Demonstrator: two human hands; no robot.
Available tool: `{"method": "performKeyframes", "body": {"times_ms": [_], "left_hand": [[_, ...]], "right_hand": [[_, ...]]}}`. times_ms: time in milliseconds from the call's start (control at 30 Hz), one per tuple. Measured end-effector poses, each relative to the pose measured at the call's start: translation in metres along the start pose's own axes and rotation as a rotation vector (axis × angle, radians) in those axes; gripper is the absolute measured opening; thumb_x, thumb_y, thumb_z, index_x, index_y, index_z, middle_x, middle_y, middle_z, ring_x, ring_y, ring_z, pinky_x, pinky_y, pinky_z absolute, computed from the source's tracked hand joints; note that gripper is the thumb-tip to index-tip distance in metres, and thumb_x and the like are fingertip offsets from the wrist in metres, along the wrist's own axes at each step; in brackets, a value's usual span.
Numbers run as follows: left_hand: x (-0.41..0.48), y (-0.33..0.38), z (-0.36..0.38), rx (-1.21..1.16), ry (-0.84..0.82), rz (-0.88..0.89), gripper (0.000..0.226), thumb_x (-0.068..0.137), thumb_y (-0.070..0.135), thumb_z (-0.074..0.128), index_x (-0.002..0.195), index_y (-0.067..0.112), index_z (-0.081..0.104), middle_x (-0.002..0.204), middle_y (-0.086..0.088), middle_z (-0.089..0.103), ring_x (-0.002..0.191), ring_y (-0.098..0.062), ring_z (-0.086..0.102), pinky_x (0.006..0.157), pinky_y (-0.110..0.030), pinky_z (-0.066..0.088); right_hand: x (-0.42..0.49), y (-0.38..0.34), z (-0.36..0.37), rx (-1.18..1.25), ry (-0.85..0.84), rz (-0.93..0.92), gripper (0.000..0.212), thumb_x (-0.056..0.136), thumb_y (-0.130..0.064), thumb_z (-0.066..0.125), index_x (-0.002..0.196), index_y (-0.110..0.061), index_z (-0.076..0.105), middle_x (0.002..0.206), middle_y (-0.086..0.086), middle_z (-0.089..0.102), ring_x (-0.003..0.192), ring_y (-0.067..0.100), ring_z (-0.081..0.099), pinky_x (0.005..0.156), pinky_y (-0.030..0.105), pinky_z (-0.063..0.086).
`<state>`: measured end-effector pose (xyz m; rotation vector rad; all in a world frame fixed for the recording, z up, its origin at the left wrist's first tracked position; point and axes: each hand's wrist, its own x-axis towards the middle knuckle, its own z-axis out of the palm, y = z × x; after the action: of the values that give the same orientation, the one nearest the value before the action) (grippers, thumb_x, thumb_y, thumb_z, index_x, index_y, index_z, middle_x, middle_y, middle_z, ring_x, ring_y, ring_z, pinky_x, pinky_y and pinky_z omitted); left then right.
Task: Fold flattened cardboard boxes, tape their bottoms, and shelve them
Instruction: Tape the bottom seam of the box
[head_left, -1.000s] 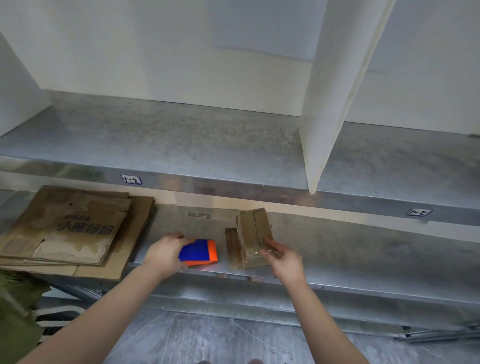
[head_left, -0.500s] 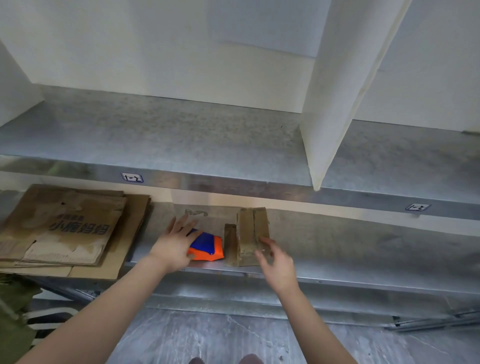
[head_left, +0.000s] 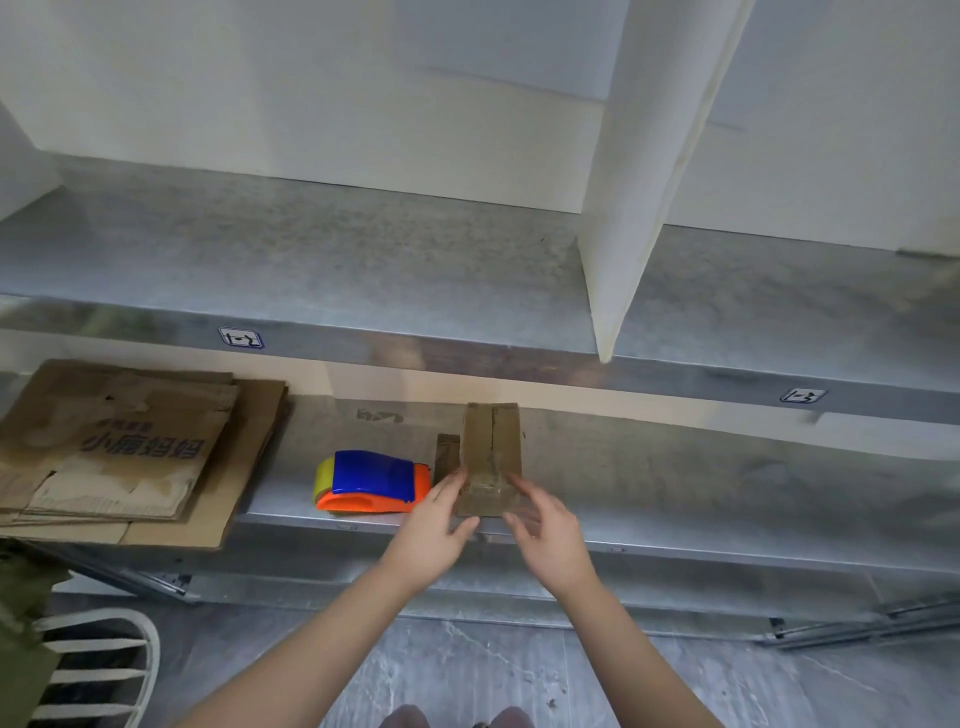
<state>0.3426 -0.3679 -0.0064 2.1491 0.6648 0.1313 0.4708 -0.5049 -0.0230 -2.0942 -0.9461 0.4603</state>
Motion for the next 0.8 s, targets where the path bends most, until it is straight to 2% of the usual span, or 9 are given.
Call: {"method": "performKeyframes", "body": {"times_ms": [100, 233, 333, 400, 467, 533, 600, 700, 800], "left_hand": [[0.006, 0.006, 0.003, -0.123, 0.054, -0.108, 0.065, 0.096, 0.028, 0.058, 0.151, 0.025, 0.025, 0.145, -0.001, 0.046, 0.129, -0.016, 0.048, 0.104, -0.025, 0.039], [0.017, 0.002, 0.005, -0.015, 0.163, -0.108, 0.055, 0.09, 0.027, 0.066, 0.141, 0.02, 0.045, 0.133, -0.002, 0.057, 0.119, -0.018, 0.055, 0.102, -0.033, 0.045], [0.024, 0.001, 0.006, -0.013, 0.196, -0.129, 0.047, 0.084, 0.027, 0.072, 0.127, 0.021, 0.053, 0.113, -0.001, 0.061, 0.1, -0.018, 0.062, 0.09, -0.037, 0.053], [0.029, 0.002, 0.004, 0.06, 0.212, -0.101, 0.04, 0.083, 0.025, 0.072, 0.119, 0.021, 0.055, 0.105, 0.001, 0.061, 0.094, -0.018, 0.062, 0.081, -0.034, 0.052], [0.035, 0.004, 0.001, 0.153, 0.213, -0.068, 0.033, 0.085, 0.022, 0.069, 0.115, 0.02, 0.054, 0.099, 0.004, 0.059, 0.092, -0.019, 0.061, 0.071, -0.028, 0.046], [0.038, 0.004, -0.003, 0.192, 0.175, -0.058, 0.035, 0.084, 0.022, 0.069, 0.116, 0.022, 0.053, 0.102, 0.004, 0.058, 0.092, -0.018, 0.06, 0.072, -0.026, 0.045], [0.041, 0.0, -0.009, 0.15, 0.072, -0.047, 0.045, 0.081, 0.021, 0.073, 0.12, 0.024, 0.051, 0.109, 0.006, 0.056, 0.093, -0.013, 0.06, 0.078, -0.027, 0.051], [0.047, -0.012, -0.024, 0.061, -0.131, 0.005, 0.054, 0.079, 0.003, 0.07, 0.125, 0.024, 0.053, 0.115, 0.005, 0.055, 0.094, -0.006, 0.059, 0.083, -0.014, 0.051], [0.056, -0.02, -0.03, 0.143, -0.127, 0.066, 0.051, 0.079, 0.005, 0.072, 0.123, 0.027, 0.058, 0.116, 0.006, 0.058, 0.098, -0.009, 0.06, 0.086, -0.023, 0.053]], "right_hand": [[0.008, -0.002, -0.003, 0.056, 0.013, 0.056, 0.043, 0.086, -0.017, 0.069, 0.122, -0.037, 0.057, 0.117, -0.017, 0.061, 0.093, -0.004, 0.062, 0.09, 0.018, 0.051], [0.018, 0.0, -0.004, -0.025, 0.039, 0.058, 0.039, 0.08, -0.015, 0.073, 0.115, -0.029, 0.065, 0.104, -0.021, 0.063, 0.094, -0.001, 0.06, 0.089, 0.018, 0.049], [0.022, 0.001, -0.004, -0.044, 0.064, 0.082, 0.036, 0.079, -0.014, 0.072, 0.109, -0.031, 0.068, 0.096, -0.022, 0.064, 0.089, -0.006, 0.058, 0.081, 0.018, 0.051], [0.024, 0.002, -0.005, 0.004, 0.065, 0.1, 0.038, 0.078, -0.006, 0.069, 0.1, -0.036, 0.067, 0.087, -0.019, 0.067, 0.081, -0.004, 0.062, 0.079, 0.015, 0.051], [0.026, 0.003, -0.007, 0.062, 0.054, 0.105, 0.046, 0.077, 0.001, 0.062, 0.093, -0.042, 0.063, 0.08, -0.013, 0.069, 0.079, 0.001, 0.065, 0.077, 0.013, 0.051], [0.029, 0.005, -0.01, 0.085, 0.031, 0.093, 0.048, 0.078, 0.002, 0.061, 0.091, -0.044, 0.062, 0.08, -0.011, 0.069, 0.081, 0.001, 0.065, 0.075, 0.01, 0.05], [0.032, 0.009, -0.017, 0.077, -0.025, 0.067, 0.047, 0.079, 0.0, 0.064, 0.095, -0.043, 0.063, 0.081, -0.012, 0.069, 0.081, 0.0, 0.065, 0.075, 0.008, 0.049], [0.04, 0.012, -0.029, 0.042, -0.144, 0.033, 0.044, 0.079, -0.008, 0.074, 0.1, -0.045, 0.061, 0.083, -0.01, 0.066, 0.079, 0.002, 0.065, 0.071, 0.009, 0.048], [0.047, 0.008, -0.025, -0.001, -0.136, 0.027, 0.035, 0.077, -0.015, 0.077, 0.097, -0.04, 0.063, 0.078, -0.01, 0.064, 0.072, 0.006, 0.064, 0.068, 0.013, 0.049]]}}
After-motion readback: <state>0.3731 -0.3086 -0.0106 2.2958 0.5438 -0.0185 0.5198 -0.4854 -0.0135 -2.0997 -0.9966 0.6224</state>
